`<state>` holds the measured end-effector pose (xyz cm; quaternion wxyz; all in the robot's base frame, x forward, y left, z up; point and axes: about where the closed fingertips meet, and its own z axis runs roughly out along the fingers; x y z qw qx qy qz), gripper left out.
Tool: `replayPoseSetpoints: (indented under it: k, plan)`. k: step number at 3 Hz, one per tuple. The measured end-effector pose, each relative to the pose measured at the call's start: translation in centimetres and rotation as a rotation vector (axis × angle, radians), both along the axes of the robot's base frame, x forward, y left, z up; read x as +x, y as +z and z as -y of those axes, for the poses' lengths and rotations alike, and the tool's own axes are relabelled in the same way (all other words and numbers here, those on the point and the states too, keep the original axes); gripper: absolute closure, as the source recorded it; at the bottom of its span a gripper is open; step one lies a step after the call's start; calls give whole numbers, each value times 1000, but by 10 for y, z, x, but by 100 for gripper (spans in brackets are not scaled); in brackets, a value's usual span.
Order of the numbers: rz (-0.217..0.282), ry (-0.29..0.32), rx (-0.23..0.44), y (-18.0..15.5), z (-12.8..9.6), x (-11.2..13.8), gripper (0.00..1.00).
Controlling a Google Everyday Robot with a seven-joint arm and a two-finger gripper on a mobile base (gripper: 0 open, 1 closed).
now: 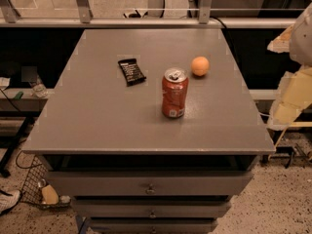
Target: Pick orange
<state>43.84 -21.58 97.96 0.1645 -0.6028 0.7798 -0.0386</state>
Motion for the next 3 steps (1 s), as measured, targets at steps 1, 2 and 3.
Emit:
replayPoseSetpoints:
  k: [1,2,3]
  plan:
    - [0,0,0,0,0,0,0]
    - [12,17,44,-2,5,26,0]
    - [38,4,154,-5,22,71,0]
